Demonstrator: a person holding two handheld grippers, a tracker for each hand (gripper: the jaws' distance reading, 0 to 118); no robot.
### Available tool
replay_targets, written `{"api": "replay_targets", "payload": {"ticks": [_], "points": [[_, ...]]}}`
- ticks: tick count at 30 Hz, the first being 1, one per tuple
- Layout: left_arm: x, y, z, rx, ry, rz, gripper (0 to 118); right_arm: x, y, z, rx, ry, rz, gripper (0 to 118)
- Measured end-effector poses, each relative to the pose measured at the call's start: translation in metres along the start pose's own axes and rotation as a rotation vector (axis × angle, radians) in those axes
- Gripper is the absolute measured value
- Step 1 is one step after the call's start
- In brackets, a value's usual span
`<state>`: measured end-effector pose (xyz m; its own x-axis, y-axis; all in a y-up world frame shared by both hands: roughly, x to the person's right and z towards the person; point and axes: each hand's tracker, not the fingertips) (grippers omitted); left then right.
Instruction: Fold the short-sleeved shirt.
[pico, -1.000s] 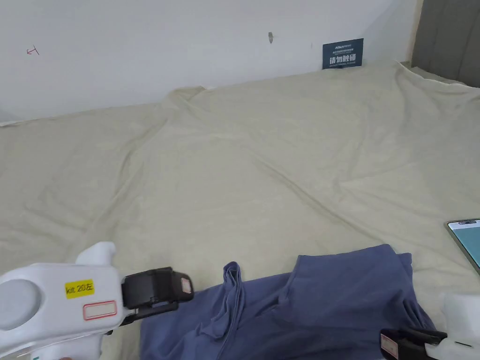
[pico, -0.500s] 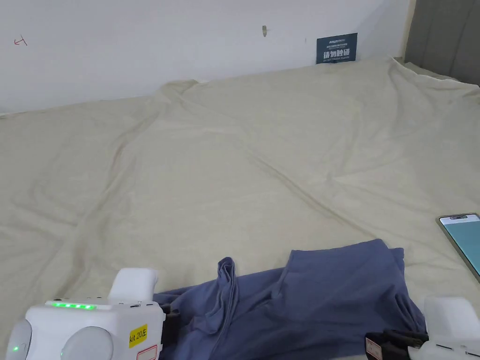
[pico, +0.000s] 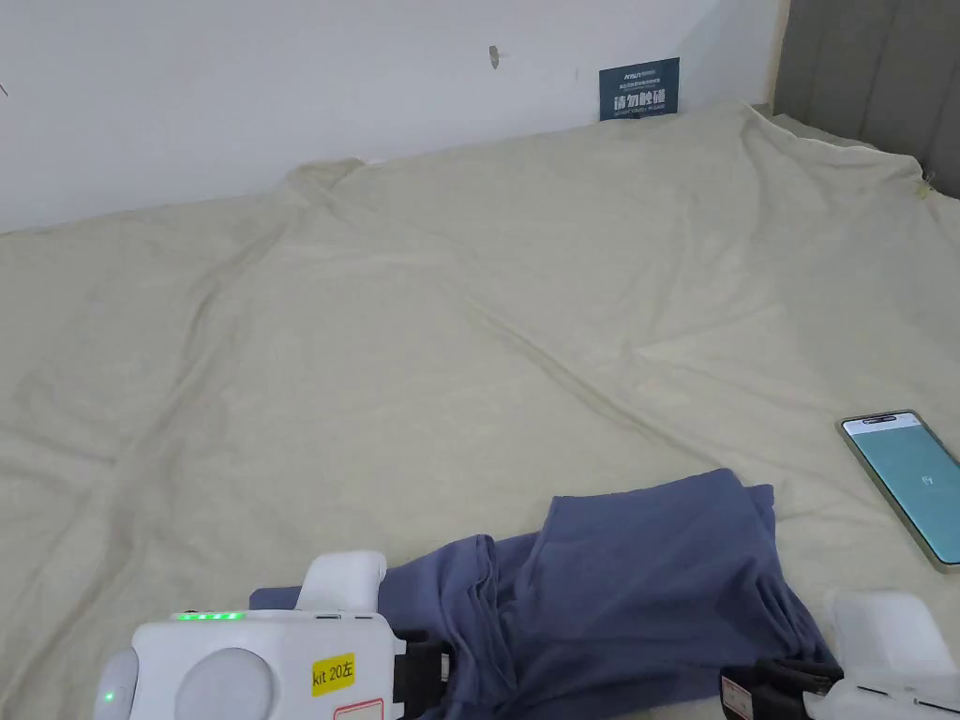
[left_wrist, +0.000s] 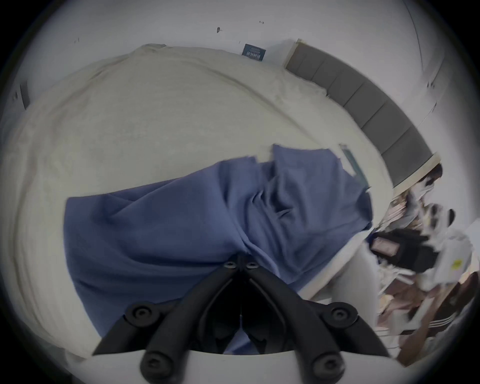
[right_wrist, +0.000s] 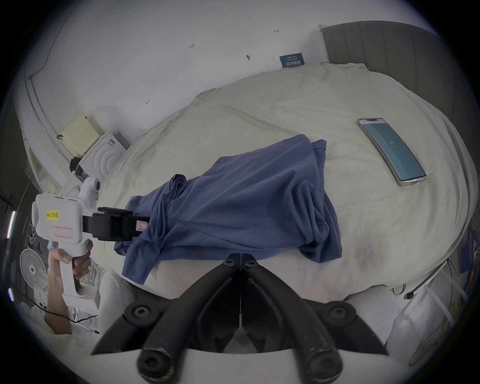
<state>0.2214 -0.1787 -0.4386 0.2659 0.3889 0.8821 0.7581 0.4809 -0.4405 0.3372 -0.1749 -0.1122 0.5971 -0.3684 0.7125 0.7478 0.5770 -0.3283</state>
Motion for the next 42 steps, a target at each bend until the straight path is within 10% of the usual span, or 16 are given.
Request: {"api": "replay_targets", "payload": {"ticks": [6, 12, 21, 22, 26, 38, 40, 42], "points": [[0.005, -0.006, 0.013, 0.005, -0.324, 0.065, 0, 0.000, 0.001, 0.002, 0.007, -0.014, -0.014, 0], [-0.011, -0.011, 0.039, 0.068, -0.173, 0.028, 0, -0.009, 0.003, 0.006, 0.005, -0.028, 0.006, 0], [-0.130, -0.043, 0.099, 0.205, -0.118, 0.348, 2, -0.034, 0.009, 0.002, -0.003, -0.037, 0.056, 0], [-0.136, -0.045, 0.100, 0.184, -0.111, 0.375, 8, -0.038, 0.010, 0.001, -0.005, -0.037, 0.059, 0], [-0.148, -0.054, 0.087, 0.138, -0.133, 0.424, 118, -0.052, 0.014, -0.003, -0.016, -0.026, 0.074, 0], [-0.177, -0.033, 0.030, 0.124, -0.491, 0.598, 116, -0.066, 0.021, -0.015, -0.057, -0.018, 0.116, 0], [-0.178, -0.029, 0.021, 0.122, -0.557, 0.659, 105, -0.066, 0.021, -0.015, -0.058, -0.020, 0.118, 0], [-0.178, -0.026, 0.003, 0.102, -0.547, 0.637, 67, -0.065, 0.020, -0.016, -0.063, -0.025, 0.121, 0]]}}
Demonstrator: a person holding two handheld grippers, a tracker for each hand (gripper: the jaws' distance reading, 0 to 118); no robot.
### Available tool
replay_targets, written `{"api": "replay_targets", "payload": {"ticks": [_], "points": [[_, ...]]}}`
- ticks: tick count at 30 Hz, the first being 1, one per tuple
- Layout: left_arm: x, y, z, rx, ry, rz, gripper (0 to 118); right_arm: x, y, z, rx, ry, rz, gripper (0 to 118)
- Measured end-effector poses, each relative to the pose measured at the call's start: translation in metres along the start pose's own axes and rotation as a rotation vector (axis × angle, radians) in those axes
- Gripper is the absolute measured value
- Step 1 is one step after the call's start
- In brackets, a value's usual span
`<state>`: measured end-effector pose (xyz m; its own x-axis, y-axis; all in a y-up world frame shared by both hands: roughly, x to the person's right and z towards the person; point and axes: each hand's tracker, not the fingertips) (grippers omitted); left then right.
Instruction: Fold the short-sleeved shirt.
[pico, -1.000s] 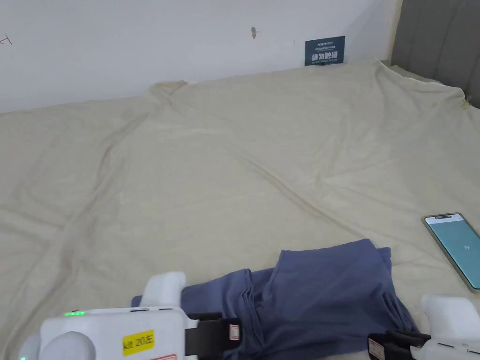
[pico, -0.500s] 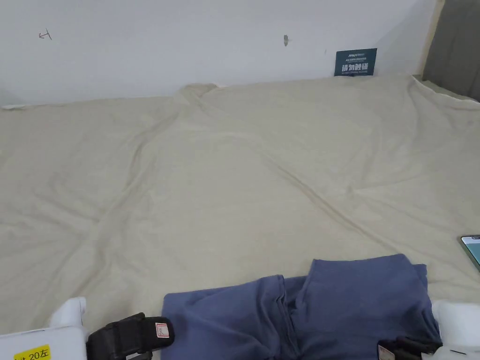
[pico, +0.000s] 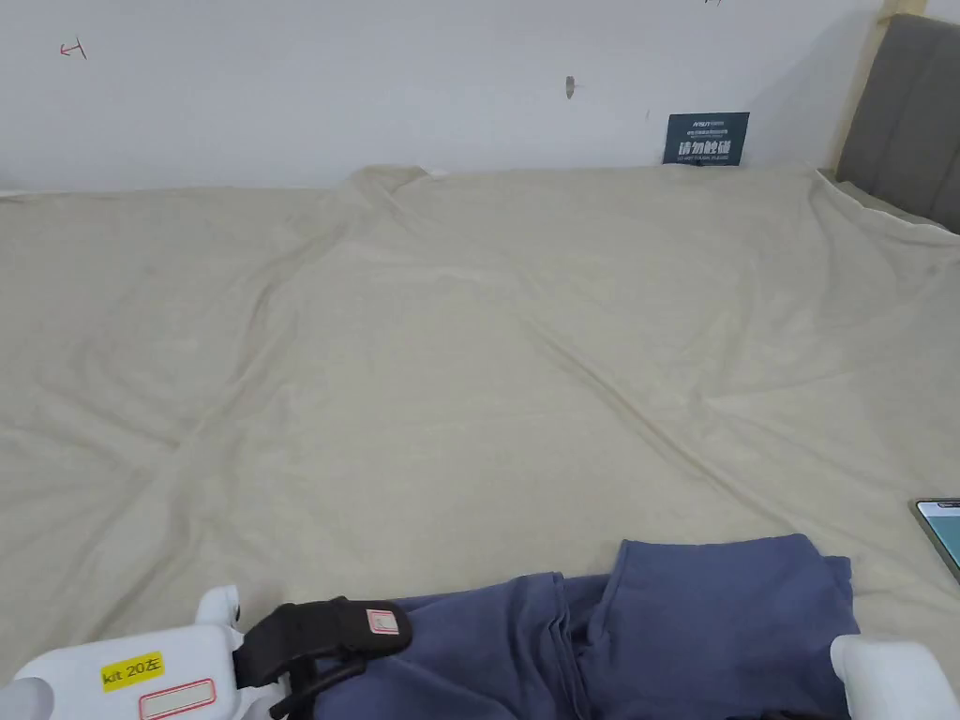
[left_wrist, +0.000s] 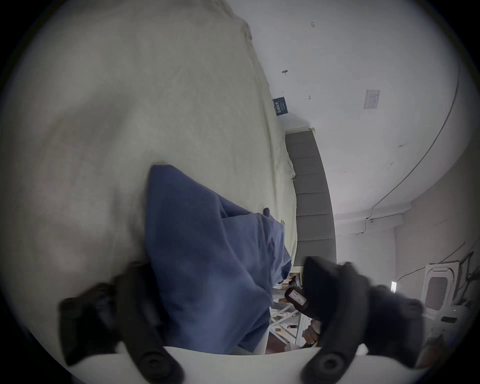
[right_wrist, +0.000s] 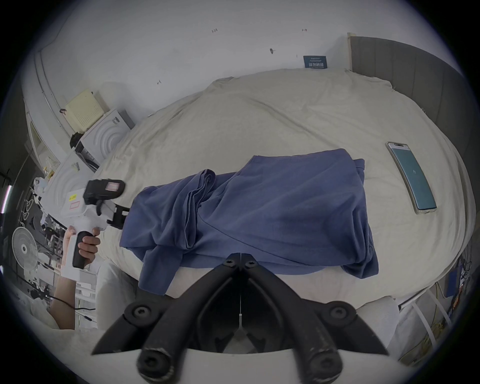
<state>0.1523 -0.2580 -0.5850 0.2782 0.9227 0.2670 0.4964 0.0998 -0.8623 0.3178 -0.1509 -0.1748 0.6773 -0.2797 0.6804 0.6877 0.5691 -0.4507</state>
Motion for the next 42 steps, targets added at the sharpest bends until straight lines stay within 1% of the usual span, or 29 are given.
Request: {"api": "replay_targets", "payload": {"ticks": [1, 2, 3, 4, 5, 6, 7, 10, 13, 14, 16, 17, 18, 21, 25, 28, 29, 30, 32, 34, 36, 38, 40, 42], "points": [[-0.003, -0.001, -0.004, 0.000, 0.010, 0.010, 33, 0.000, 0.000, 0.000, -0.002, -0.002, 0.000, 0], [-0.007, -0.001, -0.009, 0.004, 0.057, 0.051, 16, 0.001, 0.000, 0.000, -0.003, -0.004, -0.001, 0], [-0.013, 0.000, -0.014, -0.025, 0.102, 0.047, 16, 0.001, 0.000, 0.001, -0.002, -0.009, -0.003, 0], [-0.018, -0.001, -0.012, -0.017, 0.081, 0.037, 16, 0.002, 0.000, 0.002, 0.000, -0.010, -0.003, 0], [-0.020, -0.002, -0.006, -0.008, -0.019, 0.031, 16, 0.003, 0.000, 0.003, 0.000, -0.012, -0.004, 0], [-0.020, -0.001, 0.000, -0.004, -0.038, 0.042, 16, 0.004, 0.000, 0.004, 0.000, -0.015, -0.005, 0], [-0.020, -0.001, 0.006, 0.009, 0.007, 0.052, 16, 0.005, 0.000, 0.005, 0.001, -0.018, -0.005, 0], [-0.016, 0.000, 0.023, 0.020, 0.092, -0.014, 16, 0.007, 0.000, 0.004, 0.001, -0.032, -0.019, 0], [-0.012, -0.010, 0.042, 0.026, 0.008, 0.023, 14, 0.007, 0.000, 0.003, 0.006, -0.032, -0.035, 0], [-0.011, -0.013, 0.049, 0.019, -0.034, 0.004, 14, 0.007, 0.000, 0.003, 0.006, -0.023, -0.037, 0], [-0.013, -0.016, 0.066, 0.034, 0.002, 0.005, 13, 0.007, 0.000, 0.004, 0.006, -0.009, -0.036, 0], [-0.013, -0.015, 0.080, 0.073, 0.072, 0.007, 13, 0.006, -0.001, 0.004, 0.006, -0.010, -0.029, 0], [-0.014, -0.014, 0.093, 0.104, 0.100, 0.032, 13, 0.005, -0.001, 0.005, 0.007, -0.013, -0.023, 0], [-0.013, -0.013, 0.140, 0.180, 0.111, 0.019, 13, 0.005, -0.001, 0.006, 0.013, -0.007, -0.022, 0], [0.004, -0.017, 0.197, 0.300, 0.202, 0.003, 13, 0.007, -0.003, 0.004, 0.017, -0.004, -0.033, 0], [0.026, -0.026, 0.219, 0.356, 0.200, -0.011, 13, 0.010, -0.005, 0.002, 0.019, 0.009, -0.045, 0], [0.036, -0.029, 0.220, 0.376, 0.205, -0.016, 13, 0.010, -0.006, 0.002, 0.021, 0.014, -0.048, 0], [0.049, -0.033, 0.220, 0.366, 0.221, -0.059, 13, 0.011, -0.007, 0.001, 0.021, 0.021, -0.048, 0], [0.070, -0.037, 0.211, 0.360, 0.263, -0.098, 13, 0.011, -0.007, 0.000, 0.023, 0.027, -0.047, 0], [0.090, -0.036, 0.197, 0.356, 0.261, -0.102, 13, 0.012, -0.007, 0.000, 0.029, 0.034, -0.040, 0], [0.112, -0.035, 0.172, 0.340, 0.273, -0.129, 13, 0.011, -0.007, 0.003, 0.039, 0.056, -0.042, 0], [0.131, -0.033, 0.143, 0.300, 0.337, -0.200, 13, 0.013, -0.006, 0.007, 0.048, 0.080, -0.044, 0], [0.147, -0.032, 0.108, 0.243, 0.368, -0.282, 13, 0.016, -0.006, 0.012, 0.067, 0.110, -0.055, 0], [0.150, -0.025, 0.071, 0.169, 0.328, -0.272, 13, 0.022, -0.006, 0.014, 0.076, 0.117, -0.068, 0]]}}
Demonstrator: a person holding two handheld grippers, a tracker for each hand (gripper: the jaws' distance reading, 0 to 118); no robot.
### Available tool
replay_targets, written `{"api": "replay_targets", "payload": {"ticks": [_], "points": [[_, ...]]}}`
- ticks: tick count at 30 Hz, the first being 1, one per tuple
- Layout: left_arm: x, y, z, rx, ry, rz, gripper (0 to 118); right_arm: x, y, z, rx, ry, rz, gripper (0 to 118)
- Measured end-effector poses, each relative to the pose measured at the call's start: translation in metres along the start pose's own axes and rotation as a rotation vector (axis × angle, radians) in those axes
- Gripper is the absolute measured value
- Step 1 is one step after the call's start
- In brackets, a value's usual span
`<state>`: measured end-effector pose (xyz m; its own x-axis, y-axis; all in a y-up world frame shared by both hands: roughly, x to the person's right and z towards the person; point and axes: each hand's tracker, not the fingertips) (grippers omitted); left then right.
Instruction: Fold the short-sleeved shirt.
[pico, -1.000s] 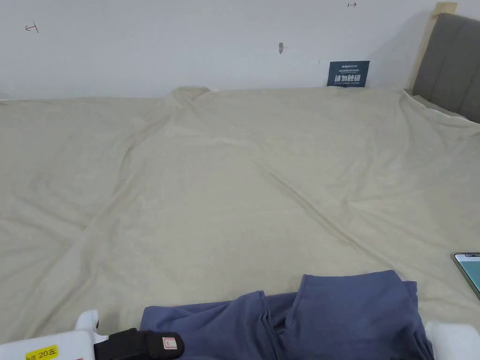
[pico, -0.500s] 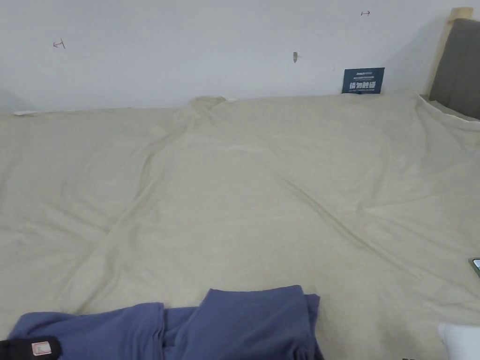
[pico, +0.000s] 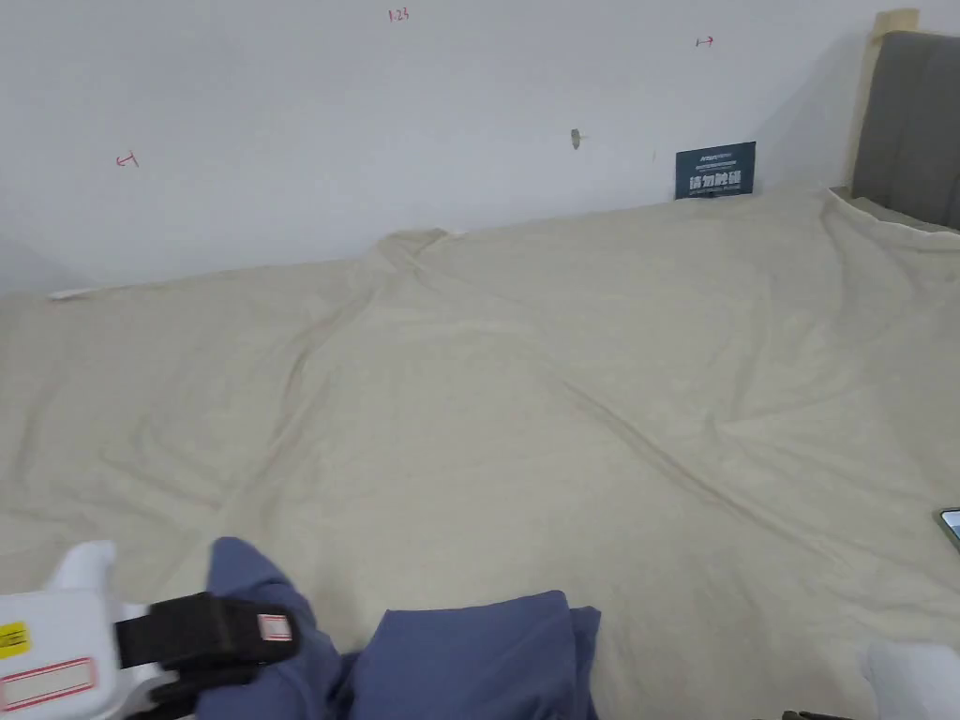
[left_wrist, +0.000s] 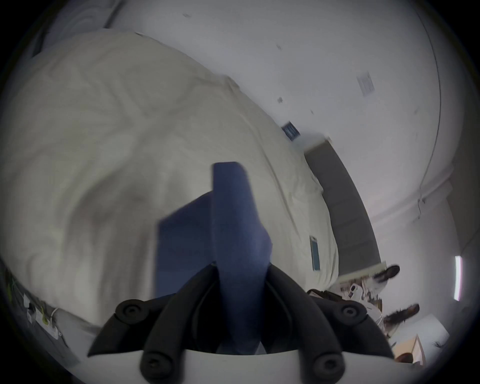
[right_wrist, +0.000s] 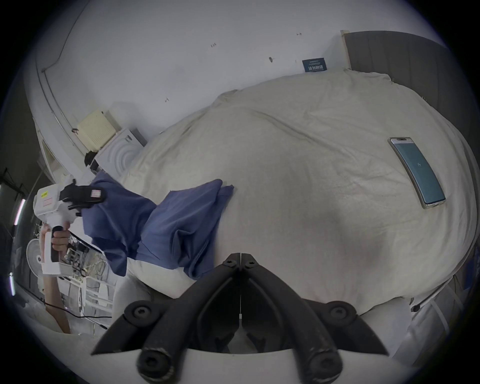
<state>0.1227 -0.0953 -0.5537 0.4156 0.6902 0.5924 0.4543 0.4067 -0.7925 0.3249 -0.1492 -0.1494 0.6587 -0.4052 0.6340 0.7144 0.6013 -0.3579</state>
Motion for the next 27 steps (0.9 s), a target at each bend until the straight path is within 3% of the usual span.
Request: {"api": "replay_targets", "payload": {"ticks": [4, 8, 9, 10, 11, 12, 13, 17, 22, 24, 25, 26, 27], "points": [[0.027, -0.004, -0.072, -0.132, 0.074, -0.071, 13, 0.013, -0.002, 0.005, 0.014, -0.019, -0.020, 0], [0.035, -0.011, -0.127, -0.225, 0.129, -0.089, 15, 0.032, -0.007, 0.013, 0.036, 0.048, -0.138, 0], [0.033, -0.012, -0.134, -0.241, 0.122, -0.092, 21, 0.036, -0.008, 0.016, 0.047, 0.070, -0.155, 0], [0.031, -0.013, -0.137, -0.245, 0.107, -0.078, 41, 0.039, -0.009, 0.017, 0.045, 0.063, -0.155, 0], [0.032, -0.017, -0.137, -0.255, 0.075, -0.065, 85, 0.040, -0.009, 0.018, 0.043, 0.045, -0.150, 0], [0.034, -0.020, -0.139, -0.272, -0.016, -0.052, 112, 0.040, -0.009, 0.018, 0.042, 0.010, -0.135, 0], [0.035, -0.021, -0.137, -0.274, -0.046, -0.036, 118, 0.040, -0.010, 0.017, 0.040, -0.014, -0.126, 0], [0.037, -0.025, -0.112, -0.200, -0.028, -0.078, 116, 0.043, -0.012, 0.015, 0.034, -0.001, -0.148, 0], [0.024, -0.019, -0.073, -0.076, 0.144, -0.140, 116, 0.033, -0.012, 0.011, 0.026, 0.000, -0.127, 0], [0.021, -0.019, -0.064, -0.061, 0.245, -0.214, 100, 0.032, -0.012, 0.009, 0.024, 0.004, -0.120, 0], [0.018, -0.025, -0.062, -0.032, 0.283, -0.240, 80, 0.031, -0.011, 0.008, 0.022, 0.007, -0.120, 0], [0.018, -0.030, -0.064, -0.012, 0.335, -0.283, 80, 0.030, -0.011, 0.007, 0.021, 0.009, -0.119, 0], [0.021, -0.031, -0.066, -0.008, 0.383, -0.302, 73, 0.029, -0.011, 0.006, 0.018, 0.009, -0.114, 0]]}}
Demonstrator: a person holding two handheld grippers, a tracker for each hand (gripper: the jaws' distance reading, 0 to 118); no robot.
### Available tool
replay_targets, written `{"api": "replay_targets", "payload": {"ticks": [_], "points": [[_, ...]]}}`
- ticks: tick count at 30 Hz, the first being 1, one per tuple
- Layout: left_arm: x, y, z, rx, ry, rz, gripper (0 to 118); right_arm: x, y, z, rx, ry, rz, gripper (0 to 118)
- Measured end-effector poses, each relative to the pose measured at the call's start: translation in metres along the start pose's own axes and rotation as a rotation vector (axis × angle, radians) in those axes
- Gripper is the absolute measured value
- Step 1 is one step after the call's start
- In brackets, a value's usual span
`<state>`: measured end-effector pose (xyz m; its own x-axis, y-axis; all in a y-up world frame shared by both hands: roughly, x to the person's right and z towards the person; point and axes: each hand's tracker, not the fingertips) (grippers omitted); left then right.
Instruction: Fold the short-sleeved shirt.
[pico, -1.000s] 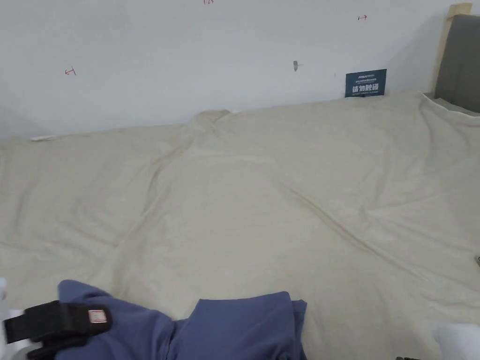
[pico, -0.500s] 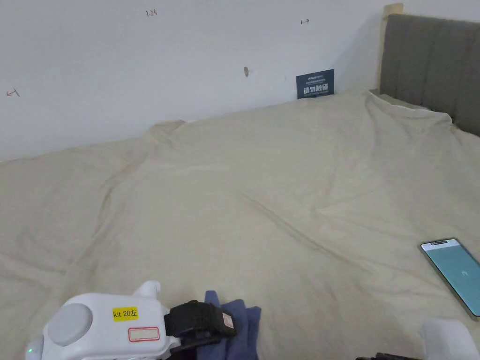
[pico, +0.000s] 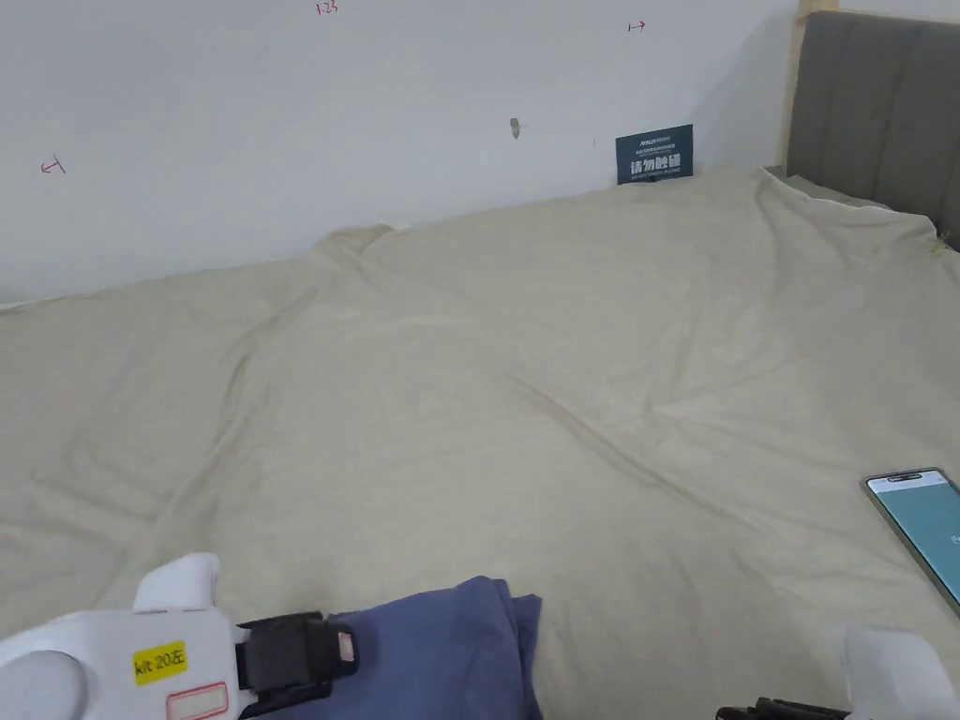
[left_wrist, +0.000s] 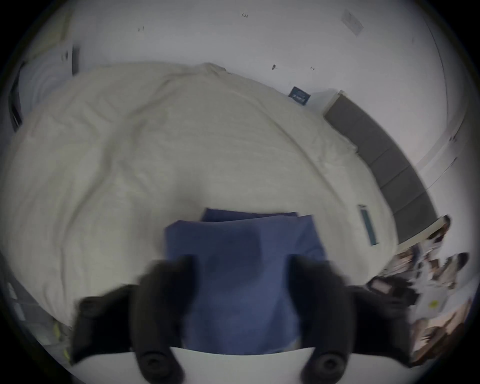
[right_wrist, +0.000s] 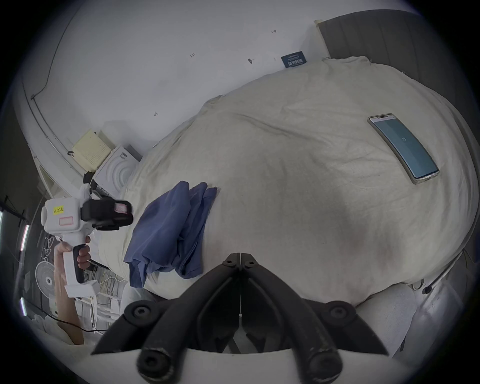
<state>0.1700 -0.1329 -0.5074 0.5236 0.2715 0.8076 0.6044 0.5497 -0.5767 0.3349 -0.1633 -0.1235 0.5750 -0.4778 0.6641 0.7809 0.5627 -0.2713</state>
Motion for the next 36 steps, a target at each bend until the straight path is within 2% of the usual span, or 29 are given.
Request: {"api": "replay_targets", "payload": {"ticks": [1, 2, 3, 6, 10, 14, 20, 24, 27, 29, 31, 34, 36], "points": [[0.004, -0.005, -0.006, -0.011, 0.006, -0.005, 56, -0.001, 0.000, 0.000, -0.002, -0.003, 0.004, 0], [0.008, -0.011, -0.013, -0.008, 0.002, -0.014, 21, -0.002, -0.001, -0.001, -0.005, -0.009, 0.012, 0], [0.011, -0.016, -0.019, -0.008, -0.024, -0.001, 7, -0.002, -0.001, -0.001, -0.006, -0.013, 0.016, 0], [0.033, -0.020, -0.035, -0.041, -0.185, -0.018, 7, 0.000, -0.002, 0.001, -0.008, -0.008, 0.013, 0], [0.061, -0.024, -0.058, -0.097, -0.167, -0.110, 7, 0.006, -0.002, 0.004, -0.005, -0.024, 0.005, 0], [0.080, -0.030, -0.070, -0.106, -0.134, -0.142, 7, 0.012, -0.002, 0.006, -0.005, -0.031, -0.014, 0], [0.099, -0.029, -0.066, -0.113, -0.176, -0.198, 7, 0.014, -0.003, 0.003, -0.013, -0.056, -0.011, 0], [0.112, -0.035, -0.063, -0.137, -0.286, -0.238, 7, 0.006, -0.002, 0.000, -0.021, -0.056, 0.002, 0], [0.112, -0.037, -0.055, -0.148, -0.393, -0.214, 7, -0.004, 0.002, -0.001, -0.027, -0.048, 0.025, 0], [0.100, -0.037, -0.043, -0.145, -0.492, -0.139, 7, -0.015, 0.006, -0.002, -0.026, -0.044, 0.057, 0], [0.080, -0.035, -0.021, -0.077, -0.541, -0.102, 7, -0.028, 0.011, -0.004, -0.022, -0.029, 0.092, 0], [0.035, -0.030, 0.013, 0.019, -0.473, -0.046, 7, -0.051, 0.019, -0.012, -0.007, -0.005, 0.144, 0], [-0.002, -0.031, 0.033, 0.091, -0.417, 0.037, 7, -0.071, 0.023, -0.021, 0.011, 0.017, 0.211, 0]]}}
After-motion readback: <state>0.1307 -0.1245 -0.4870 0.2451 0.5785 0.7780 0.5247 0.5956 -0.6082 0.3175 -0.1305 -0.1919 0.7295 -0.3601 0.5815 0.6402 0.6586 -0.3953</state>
